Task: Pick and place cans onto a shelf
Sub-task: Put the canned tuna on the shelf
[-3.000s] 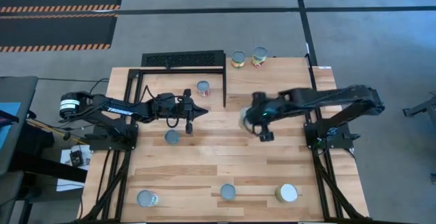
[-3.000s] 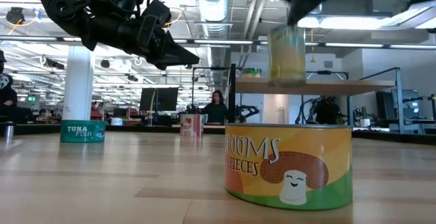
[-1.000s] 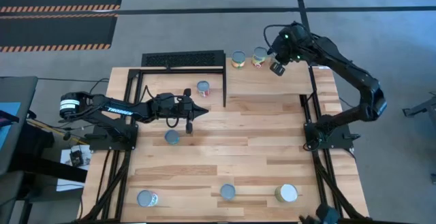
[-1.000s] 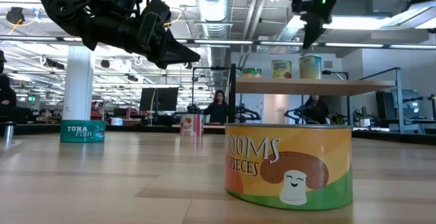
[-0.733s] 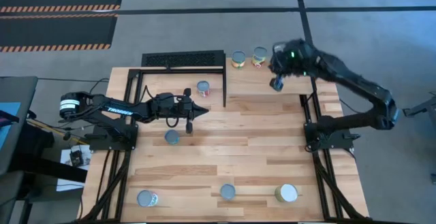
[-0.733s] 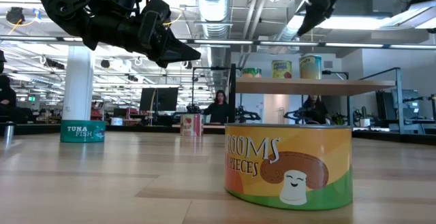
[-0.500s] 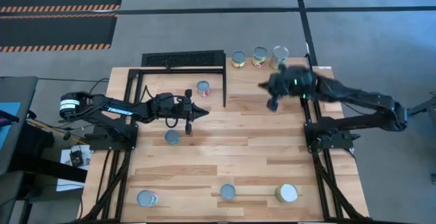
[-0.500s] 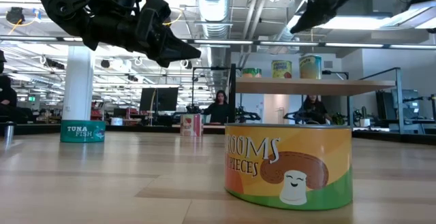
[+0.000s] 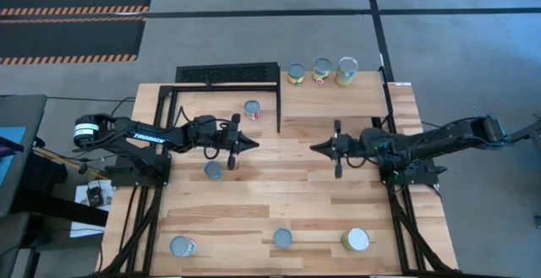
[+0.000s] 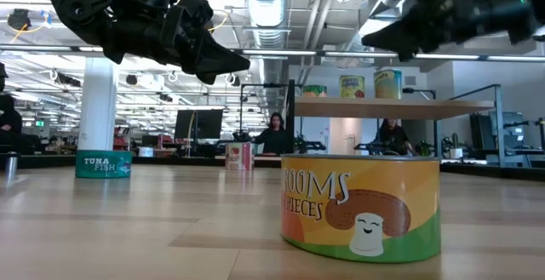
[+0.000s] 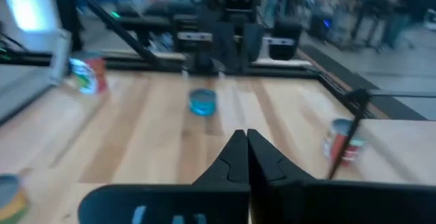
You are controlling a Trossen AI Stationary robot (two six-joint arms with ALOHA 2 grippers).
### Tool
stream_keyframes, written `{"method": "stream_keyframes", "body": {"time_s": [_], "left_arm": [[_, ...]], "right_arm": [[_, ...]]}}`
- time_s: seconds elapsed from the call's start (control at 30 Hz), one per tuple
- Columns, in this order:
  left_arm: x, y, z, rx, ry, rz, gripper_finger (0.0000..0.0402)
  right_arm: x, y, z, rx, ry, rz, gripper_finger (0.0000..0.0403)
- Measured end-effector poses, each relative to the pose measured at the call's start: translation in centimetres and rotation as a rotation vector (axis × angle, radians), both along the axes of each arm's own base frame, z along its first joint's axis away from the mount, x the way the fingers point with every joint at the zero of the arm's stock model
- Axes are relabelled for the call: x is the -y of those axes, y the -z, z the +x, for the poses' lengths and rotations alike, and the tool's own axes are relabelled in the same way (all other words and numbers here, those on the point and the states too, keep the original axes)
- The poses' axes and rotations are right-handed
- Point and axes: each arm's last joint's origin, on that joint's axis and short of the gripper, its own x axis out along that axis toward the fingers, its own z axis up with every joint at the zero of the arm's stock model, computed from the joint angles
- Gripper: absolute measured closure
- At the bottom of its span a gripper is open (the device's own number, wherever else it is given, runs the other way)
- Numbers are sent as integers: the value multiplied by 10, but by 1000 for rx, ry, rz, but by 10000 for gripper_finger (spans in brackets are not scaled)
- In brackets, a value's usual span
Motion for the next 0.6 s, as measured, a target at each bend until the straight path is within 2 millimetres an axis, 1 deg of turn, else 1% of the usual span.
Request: {"method": "stream_keyframes", "body": {"time_s": [0.17,0.3,0.5,0.6], "left_arm": [[9,0,2,-11,31,-17,401],[19,-3,9,-80,11,-35,401],[41,-13,20,-309,-36,-6,401],[55,-22,23,-400,-66,-5,401]], "right_arm": [[-3,25,-18,137,-85,30,400],[-4,41,-35,214,-101,32,400],[-7,39,-37,253,-125,-22,400],[-5,35,-38,288,-126,-70,400]]}}
